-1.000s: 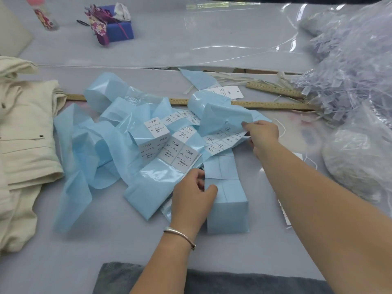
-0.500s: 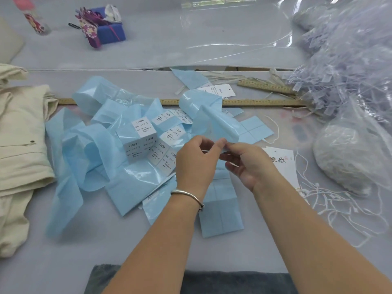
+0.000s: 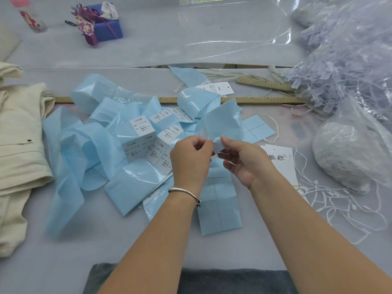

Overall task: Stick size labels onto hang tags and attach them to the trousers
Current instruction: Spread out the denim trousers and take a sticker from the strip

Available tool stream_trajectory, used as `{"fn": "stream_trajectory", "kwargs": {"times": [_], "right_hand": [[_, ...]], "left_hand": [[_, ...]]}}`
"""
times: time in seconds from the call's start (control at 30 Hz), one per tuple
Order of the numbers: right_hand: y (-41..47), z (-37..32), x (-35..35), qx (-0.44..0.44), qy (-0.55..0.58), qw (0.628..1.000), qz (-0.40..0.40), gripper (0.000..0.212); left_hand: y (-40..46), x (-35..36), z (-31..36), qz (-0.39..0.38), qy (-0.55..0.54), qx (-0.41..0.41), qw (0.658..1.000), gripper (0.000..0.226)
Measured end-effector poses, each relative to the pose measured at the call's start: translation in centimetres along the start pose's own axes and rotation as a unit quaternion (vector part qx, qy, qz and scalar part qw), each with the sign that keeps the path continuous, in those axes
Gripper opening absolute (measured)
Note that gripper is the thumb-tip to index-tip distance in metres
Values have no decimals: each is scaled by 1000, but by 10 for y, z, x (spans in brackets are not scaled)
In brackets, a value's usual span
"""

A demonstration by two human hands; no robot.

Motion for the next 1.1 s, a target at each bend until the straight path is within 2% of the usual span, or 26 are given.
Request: {"fn": "stream_trajectory", "kwargs": {"times": [0.1, 0.2, 0.37, 0.43, 0.53, 0.63, 0.7, 0.8, 0.93, 1.03, 1.1], "right_hand": [[7, -8, -11, -13, 1, 999, 47, 13], [17, -20, -32, -40, -6, 994, 102, 21], [25, -17, -36, 11, 83, 994, 77, 16], [16, -16, -33, 30, 86, 994, 59, 27], [-11, -15, -36, 57, 27, 996, 66, 43], [-54, -2, -12, 120, -68, 989, -52, 55], [-85, 4, 2, 130, -96, 980, -115, 63], [-120, 5, -7, 104, -94, 987, -83, 44], [-153, 1, -40, 55, -61, 996, -30, 14], [-174, -16, -69, -43, -85, 995, 7, 14], [-192, -32, -87, -127, -129, 983, 22, 23]], "left_hand": [[4, -9, -6, 14, 0, -9, 1000, 27], [8, -28, -10, 42, 7, -7, 999, 20], [4, -73, -3, 109, 40, 38, 993, 22], [-8, -88, 14, 128, 91, 100, 983, 19], [-39, -99, 51, 160, 201, 227, 939, 21], [-77, -99, 87, 175, 268, 339, 884, 26], [-101, -94, 105, 169, 294, 396, 854, 30], [-138, -83, 123, 142, 314, 453, 822, 31], [-188, -67, 132, 86, 310, 508, 799, 29], [-222, -50, 131, 28, 304, 532, 790, 30], [-233, -44, 127, -4, 293, 493, 819, 33]]}}
Point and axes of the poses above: each hand's wrist, its own y-axis towards the middle knuckle, its own x-axis out of the palm, z = x × y, the point moved 10 cm from there along y, towards the middle knuckle
